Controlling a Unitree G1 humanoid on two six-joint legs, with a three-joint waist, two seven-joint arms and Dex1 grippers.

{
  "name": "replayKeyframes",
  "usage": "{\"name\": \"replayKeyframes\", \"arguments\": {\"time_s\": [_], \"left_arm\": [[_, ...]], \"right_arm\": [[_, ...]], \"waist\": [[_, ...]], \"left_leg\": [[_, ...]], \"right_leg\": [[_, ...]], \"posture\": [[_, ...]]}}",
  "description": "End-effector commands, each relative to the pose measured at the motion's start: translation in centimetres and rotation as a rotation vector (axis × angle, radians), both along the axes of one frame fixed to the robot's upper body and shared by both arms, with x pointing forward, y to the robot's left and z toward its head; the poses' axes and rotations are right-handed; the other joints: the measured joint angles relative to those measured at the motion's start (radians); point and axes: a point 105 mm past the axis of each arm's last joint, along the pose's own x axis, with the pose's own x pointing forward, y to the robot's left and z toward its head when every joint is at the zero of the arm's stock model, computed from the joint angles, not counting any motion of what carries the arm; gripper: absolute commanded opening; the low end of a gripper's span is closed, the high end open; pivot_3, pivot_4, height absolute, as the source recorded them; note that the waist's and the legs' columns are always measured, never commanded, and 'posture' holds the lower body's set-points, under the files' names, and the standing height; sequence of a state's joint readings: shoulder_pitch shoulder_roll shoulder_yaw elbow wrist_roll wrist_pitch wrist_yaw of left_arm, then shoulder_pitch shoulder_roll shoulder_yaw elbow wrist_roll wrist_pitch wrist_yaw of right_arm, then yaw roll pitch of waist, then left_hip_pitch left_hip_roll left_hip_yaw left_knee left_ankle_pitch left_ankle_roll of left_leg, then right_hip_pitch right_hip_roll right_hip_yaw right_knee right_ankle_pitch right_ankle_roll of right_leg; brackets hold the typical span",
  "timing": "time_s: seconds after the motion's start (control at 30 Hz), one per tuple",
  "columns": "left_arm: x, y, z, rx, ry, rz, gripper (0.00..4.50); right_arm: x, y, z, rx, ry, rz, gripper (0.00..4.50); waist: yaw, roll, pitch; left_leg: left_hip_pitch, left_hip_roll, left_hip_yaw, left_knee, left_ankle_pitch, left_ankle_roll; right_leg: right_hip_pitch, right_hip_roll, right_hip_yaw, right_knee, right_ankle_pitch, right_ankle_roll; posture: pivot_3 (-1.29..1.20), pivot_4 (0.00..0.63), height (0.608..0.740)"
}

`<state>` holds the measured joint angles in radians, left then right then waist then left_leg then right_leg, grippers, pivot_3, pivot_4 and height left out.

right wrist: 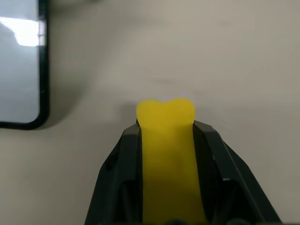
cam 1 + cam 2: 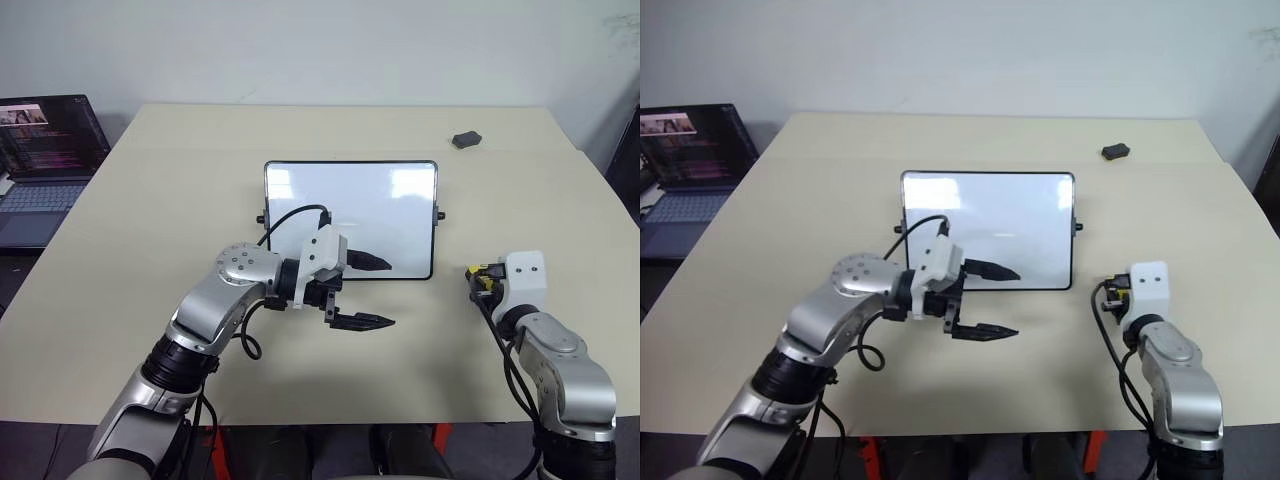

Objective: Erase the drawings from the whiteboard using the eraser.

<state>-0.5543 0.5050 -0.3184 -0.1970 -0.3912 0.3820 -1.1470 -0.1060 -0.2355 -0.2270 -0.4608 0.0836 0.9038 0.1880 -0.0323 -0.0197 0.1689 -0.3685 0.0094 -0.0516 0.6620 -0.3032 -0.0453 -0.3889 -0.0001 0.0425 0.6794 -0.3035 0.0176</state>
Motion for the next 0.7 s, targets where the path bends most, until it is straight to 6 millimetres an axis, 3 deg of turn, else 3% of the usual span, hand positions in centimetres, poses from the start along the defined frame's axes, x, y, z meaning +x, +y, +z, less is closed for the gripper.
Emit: {"name": "replayKeyframes", "arguments": {"time_s": [0.03, 0.2, 0.33, 0.53, 0.7], "left_arm": [[-0.4, -0.5, 0.4, -0.008, -0.046, -0.023, 4.5], [0.0, -0.5, 0.6, -0.015, -0.061, 0.0, 4.5], [0.5, -0.6, 0.8, -0.029, -0.069, 0.031, 4.5], [0.5, -0.3, 0.3, -0.031, -0.058, 0.057, 4.5], [0.9, 1.7, 0.5, -0.077, -0.019, 0.195, 4.5]], "right_arm": [[0.4, -0.5, 0.9, 0.026, -0.041, -0.014, 1.12], [0.6, -0.6, 0.6, 0.037, -0.036, -0.014, 1.12], [0.6, -0.7, 0.5, 0.039, -0.035, -0.013, 2.28], [0.5, -0.5, 0.8, 0.043, -0.056, -0.003, 4.4], [0.1, 0.6, 3.0, 0.086, -0.17, 0.027, 4.46]], "waist": [[0.0, 0.0, 0.0], [0.0, 0.0, 0.0], [0.0, 0.0, 0.0], [0.0, 0.0, 0.0], [-0.001, 0.0, 0.0]], "left_leg": [[0.0, 0.0, 0.0, 0.0, 0.0, 0.0], [0.0, 0.0, 0.0, 0.0, 0.0, 0.0], [0.0, 0.0, 0.0, 0.0, 0.0, 0.0], [0.0, 0.0, 0.0, 0.0, 0.0, 0.0], [0.0, 0.0, 0.0, 0.0, 0.0, 0.0]], "right_leg": [[0.0, 0.0, 0.0, 0.0, 0.0, 0.0], [0.0, 0.0, 0.0, 0.0, 0.0, 0.0], [0.0, 0.0, 0.0, 0.0, 0.0, 0.0], [0.0, 0.0, 0.0, 0.0, 0.0, 0.0], [0.0, 0.0, 0.0, 0.0, 0.0, 0.0]], "posture": [[0.0, 0.15, 0.74], [0.0, 0.15, 0.74], [0.0, 0.15, 0.74], [0.0, 0.15, 0.74], [0.0, 0.15, 0.74]]}}
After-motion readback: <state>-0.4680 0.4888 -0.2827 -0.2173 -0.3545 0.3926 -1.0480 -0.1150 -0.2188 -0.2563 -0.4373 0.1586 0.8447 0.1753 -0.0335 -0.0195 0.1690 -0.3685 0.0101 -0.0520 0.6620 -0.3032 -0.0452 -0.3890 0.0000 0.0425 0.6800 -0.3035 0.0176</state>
